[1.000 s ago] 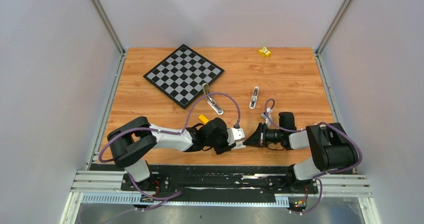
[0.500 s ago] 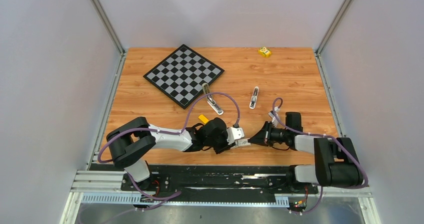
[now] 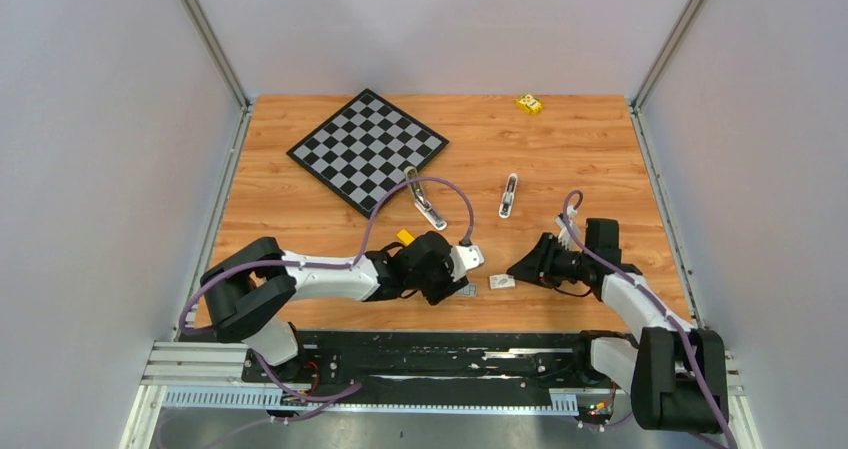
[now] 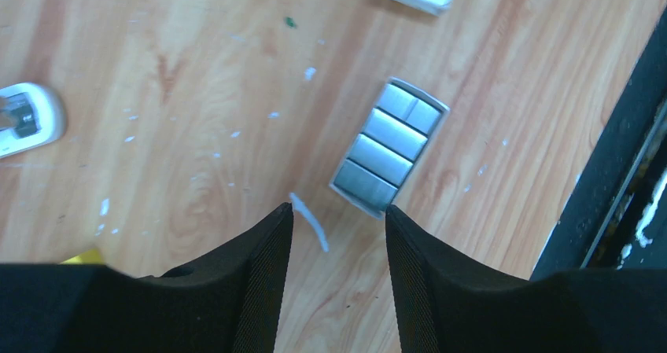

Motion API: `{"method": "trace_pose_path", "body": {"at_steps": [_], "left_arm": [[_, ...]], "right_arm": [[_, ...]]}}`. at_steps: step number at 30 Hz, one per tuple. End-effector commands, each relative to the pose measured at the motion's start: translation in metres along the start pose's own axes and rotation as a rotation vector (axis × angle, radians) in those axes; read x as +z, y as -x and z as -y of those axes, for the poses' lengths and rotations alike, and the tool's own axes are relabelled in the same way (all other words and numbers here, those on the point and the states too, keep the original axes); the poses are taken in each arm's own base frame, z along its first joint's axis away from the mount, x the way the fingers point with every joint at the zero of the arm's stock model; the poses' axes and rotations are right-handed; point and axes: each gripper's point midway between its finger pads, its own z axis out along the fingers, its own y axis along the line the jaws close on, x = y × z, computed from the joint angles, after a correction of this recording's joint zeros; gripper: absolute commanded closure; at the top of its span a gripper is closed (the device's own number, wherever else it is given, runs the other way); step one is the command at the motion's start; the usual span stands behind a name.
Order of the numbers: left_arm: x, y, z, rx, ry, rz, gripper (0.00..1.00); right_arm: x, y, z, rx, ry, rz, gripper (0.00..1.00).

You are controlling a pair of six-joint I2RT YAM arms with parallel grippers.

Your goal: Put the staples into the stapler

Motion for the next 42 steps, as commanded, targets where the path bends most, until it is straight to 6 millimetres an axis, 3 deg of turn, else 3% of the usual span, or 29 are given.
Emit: {"method": "trace_pose_path", "body": {"at_steps": [1, 6, 11, 15, 21, 24, 30, 42], "left_arm": [[-0.017, 0.029, -0.026, -0.114, 0.093, 0.047, 0.51], [-0.035, 0.04, -0.042, -0.302, 0.109, 0.127, 0.56], [-0.044, 0.049, -0.035, -0.426, 0.041, 0.21, 0.58], [-0.035, 0.044, -0.028, -0.514, -0.019, 0.215, 0.66], [-0.022, 0.008, -0.035, -0.575, 0.024, 0.12, 0.79], [-0.016, -0.002, -0.025, -0.576, -0.021, 0.105, 0.83], [-0.007, -0.003, -0.008, -0.629, -0.116, 0.139, 0.86], [0.003, -0.006, 0.003, -0.652, -0.162, 0.124, 0.87]], "right_arm": [[-0.013, -0.001, 0.006, 0.034, -0.113, 0.005, 0.56], [-0.02, 0.001, 0.004, 0.038, -0.165, 0.032, 0.5], [-0.017, -0.002, -0.007, 0.027, -0.188, 0.043, 0.5], [-0.009, -0.003, -0.022, -0.009, -0.191, 0.07, 0.52], [0.012, -0.013, -0.04, -0.063, -0.168, 0.042, 0.56], [0.023, -0.022, -0.04, -0.069, -0.163, -0.002, 0.56], [0.041, -0.028, -0.042, -0.109, -0.17, -0.046, 0.52], [0.067, -0.033, -0.033, -0.144, -0.174, -0.122, 0.5]]}}
